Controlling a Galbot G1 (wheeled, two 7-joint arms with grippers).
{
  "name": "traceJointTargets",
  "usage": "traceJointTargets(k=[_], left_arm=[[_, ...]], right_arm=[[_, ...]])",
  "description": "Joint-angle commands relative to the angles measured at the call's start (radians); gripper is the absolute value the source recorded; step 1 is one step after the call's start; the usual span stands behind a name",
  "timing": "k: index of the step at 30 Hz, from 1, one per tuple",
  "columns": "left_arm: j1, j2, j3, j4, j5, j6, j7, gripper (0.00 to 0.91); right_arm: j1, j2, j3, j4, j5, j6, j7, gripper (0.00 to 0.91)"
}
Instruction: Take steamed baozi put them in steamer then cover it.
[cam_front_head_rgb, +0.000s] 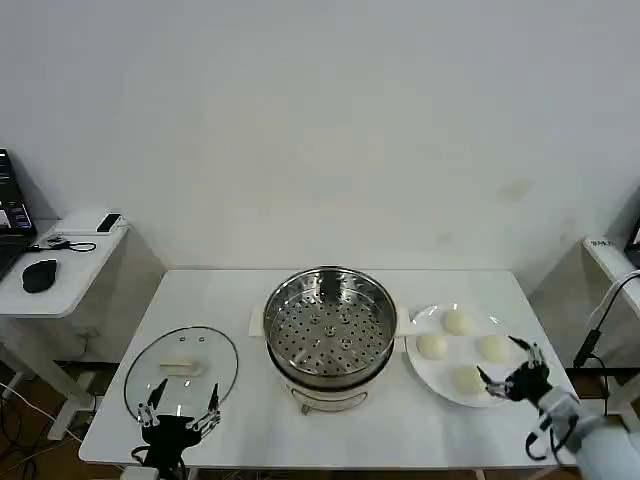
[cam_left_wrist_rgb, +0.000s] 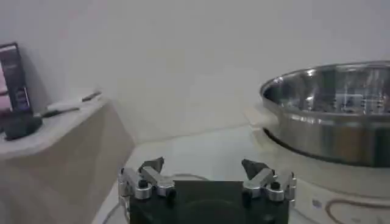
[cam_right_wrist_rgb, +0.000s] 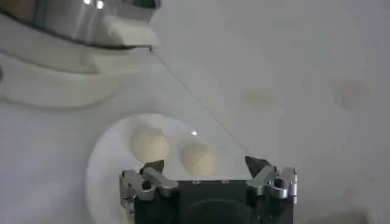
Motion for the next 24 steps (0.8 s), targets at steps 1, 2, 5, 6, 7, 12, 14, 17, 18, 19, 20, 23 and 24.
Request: traceJointTargets(k=[1,2,5,6,7,12,14,17,18,19,20,23,24], left_arm=[[-0.008,-0.001,-0.026,-0.014,0.037,0.017,0.014,0.907],[-0.005,-0.001,-0.030,-0.017,0.036,0.017,0.014,0.907],[0.001,-0.003,-0.044,-0.020,0.035,0.015,0.014,0.907],[0.004,-0.004,-0.048,-0.022,0.034,0.015,0.013,0.907],[0.004,-0.005,-0.049,-0.023,0.035,0.014,0.013,0.907],[0.007,-0.010,-0.060,-0.033,0.037,0.004,0.013,0.907],[0.012,-0.008,-0.061,-0.041,0.036,0.005,0.015,0.907],[0.010,-0.007,-0.065,-0.044,0.037,0.007,0.016,0.907],[0.009,-0.006,-0.066,-0.044,0.037,0.006,0.018,0.907],[0.009,-0.005,-0.070,-0.043,0.036,0.005,0.020,0.907],[0.010,-0.005,-0.074,-0.039,0.037,0.004,0.019,0.907],[0.012,-0.003,-0.085,-0.027,0.040,-0.006,0.019,0.907],[0.012,-0.003,-0.087,-0.026,0.042,-0.008,0.019,0.907]], right_arm=[[0.314,-0.271,-0.083,-0.228,-0.108,0.033,-0.311,0.907],[0.366,-0.297,-0.137,-0.272,-0.132,0.061,-0.338,0.907],[0.509,-0.333,-0.275,-0.367,-0.173,0.101,-0.393,0.907],[0.566,-0.340,-0.329,-0.404,-0.174,0.109,-0.411,0.907],[0.594,-0.342,-0.363,-0.426,-0.173,0.112,-0.420,0.907],[0.883,-0.325,-0.649,-0.546,-0.142,0.135,-0.490,0.907],[0.951,-0.308,-0.746,-0.584,-0.166,0.159,-0.519,0.907],[1.061,-0.286,-0.855,-0.642,-0.188,0.192,-0.549,0.907],[1.103,-0.271,-0.898,-0.667,-0.196,0.210,-0.558,0.907],[1.127,-0.258,-0.931,-0.686,-0.196,0.216,-0.563,0.907],[1.152,-0.248,-0.959,-0.702,-0.196,0.222,-0.567,0.907],[1.218,-0.196,-1.053,-0.751,-0.207,0.242,-0.571,0.907],[1.229,-0.179,-1.076,-0.763,-0.226,0.256,-0.572,0.907]])
